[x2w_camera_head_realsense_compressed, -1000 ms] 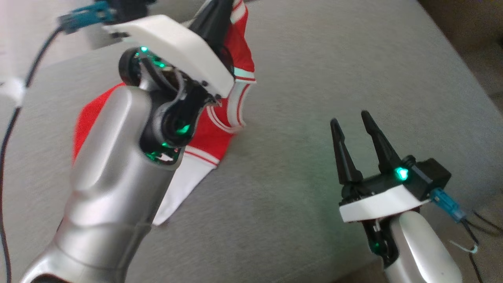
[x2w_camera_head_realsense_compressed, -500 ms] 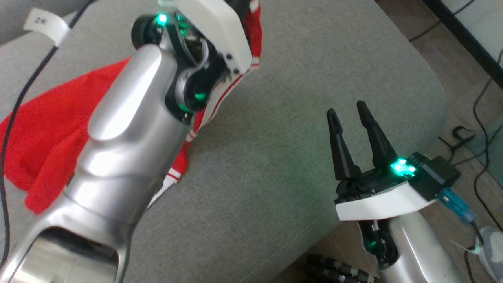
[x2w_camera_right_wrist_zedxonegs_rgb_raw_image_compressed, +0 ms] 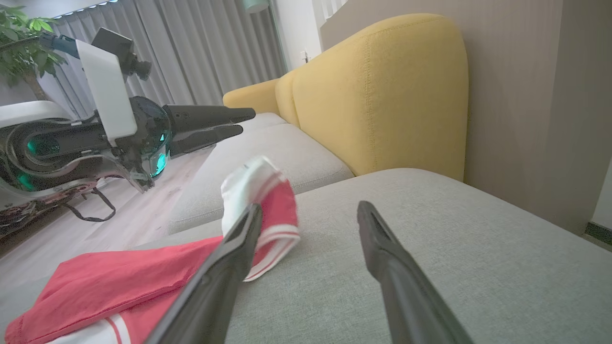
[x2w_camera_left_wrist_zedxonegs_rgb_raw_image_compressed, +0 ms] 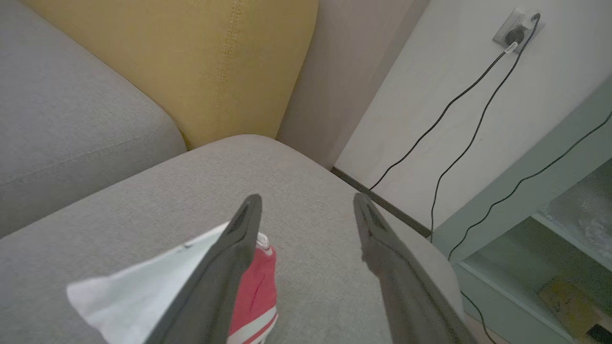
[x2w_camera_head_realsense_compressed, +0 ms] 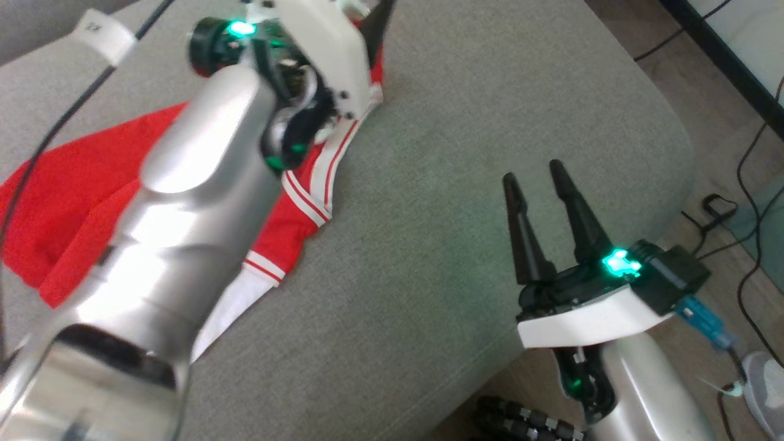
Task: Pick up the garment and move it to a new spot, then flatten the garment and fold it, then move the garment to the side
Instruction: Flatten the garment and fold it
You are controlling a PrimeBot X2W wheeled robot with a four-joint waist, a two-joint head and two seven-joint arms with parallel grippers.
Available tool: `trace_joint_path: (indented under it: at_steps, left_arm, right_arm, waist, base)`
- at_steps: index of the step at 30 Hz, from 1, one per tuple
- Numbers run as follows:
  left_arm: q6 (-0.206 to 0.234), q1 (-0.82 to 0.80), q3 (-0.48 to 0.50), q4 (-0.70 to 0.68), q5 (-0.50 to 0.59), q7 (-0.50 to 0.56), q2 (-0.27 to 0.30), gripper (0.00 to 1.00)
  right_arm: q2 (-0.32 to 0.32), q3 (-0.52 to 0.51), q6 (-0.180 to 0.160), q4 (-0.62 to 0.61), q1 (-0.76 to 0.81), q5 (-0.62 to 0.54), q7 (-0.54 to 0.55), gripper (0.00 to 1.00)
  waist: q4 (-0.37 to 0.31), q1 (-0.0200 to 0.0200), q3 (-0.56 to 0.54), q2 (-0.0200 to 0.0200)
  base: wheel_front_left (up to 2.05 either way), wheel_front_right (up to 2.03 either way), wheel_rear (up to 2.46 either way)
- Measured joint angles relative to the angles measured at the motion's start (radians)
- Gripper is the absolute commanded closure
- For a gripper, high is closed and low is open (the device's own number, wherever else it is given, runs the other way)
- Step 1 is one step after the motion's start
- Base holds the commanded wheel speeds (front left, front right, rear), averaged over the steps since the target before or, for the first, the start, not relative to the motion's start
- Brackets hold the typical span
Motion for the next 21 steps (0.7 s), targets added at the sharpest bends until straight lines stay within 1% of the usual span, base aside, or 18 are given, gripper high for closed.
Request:
trace_joint_path:
  at_steps: [2, 4, 6, 8, 11, 15, 18, 21]
  left_arm:
    - [-0.009, 0.013, -0.002, -0.009, 0.005, -0.001, 0.035, 0.00]
    - [-0.009, 0.043, -0.001, -0.036, 0.008, -0.003, 0.076, 0.00]
    - [-0.007, 0.089, -0.001, -0.079, 0.012, -0.018, 0.115, 0.00]
    - [-0.001, 0.136, 0.000, -0.140, 0.012, -0.036, 0.139, 0.00]
    - [0.030, 0.216, 0.025, -0.235, 0.011, -0.091, 0.175, 0.00]
    - [0.084, 0.358, 0.065, -0.355, 0.011, -0.168, 0.245, 0.00]
    - [0.121, 0.488, 0.073, -0.434, 0.011, -0.220, 0.275, 0.00]
    - [0.155, 0.618, 0.074, -0.485, 0.012, -0.281, 0.294, 0.00]
  right_arm:
    - [0.000, 0.015, 0.000, 0.009, 0.000, -0.003, 0.000, 0.00]
    - [0.000, 0.034, 0.000, 0.023, 0.000, -0.012, 0.000, 0.00]
    - [0.000, 0.037, 0.000, 0.034, 0.000, -0.023, 0.000, 0.00]
    - [-0.001, 0.025, 0.000, 0.040, 0.000, -0.041, 0.000, 0.00]
    - [0.000, 0.012, 0.000, 0.049, 0.000, -0.074, 0.000, 0.00]
    - [-0.001, -0.022, 0.000, 0.061, 0.001, -0.114, 0.000, 0.00]
    - [-0.001, -0.041, 0.000, 0.068, 0.003, -0.143, 0.000, 0.00]
    - [0.000, -0.064, 0.000, 0.079, 0.013, -0.169, 0.000, 0.00]
  waist:
    - [0.002, 0.0000, -0.012, 0.0000]
    - [0.005, 0.0000, -0.027, 0.0000]
    - [0.014, -0.0002, -0.041, 0.0000]
    - [0.036, -0.0002, -0.050, 0.0000]
    - [0.075, -0.0001, -0.063, 0.0000]
    - [0.132, -0.0001, -0.084, 0.0000]
    - [0.173, -0.0001, -0.100, 0.0000]
    - [0.213, -0.0001, -0.118, 0.0000]
  base:
    - [0.00, 0.00, 0.00]
    - [0.00, 0.00, 0.00]
    - [0.00, 0.00, 0.00]
    - [0.00, 0.00, 0.00]
    - [0.00, 0.00, 0.00]
    - [0.00, 0.00, 0.00]
    - [0.00, 0.00, 0.00]
    - [0.00, 0.00, 0.00]
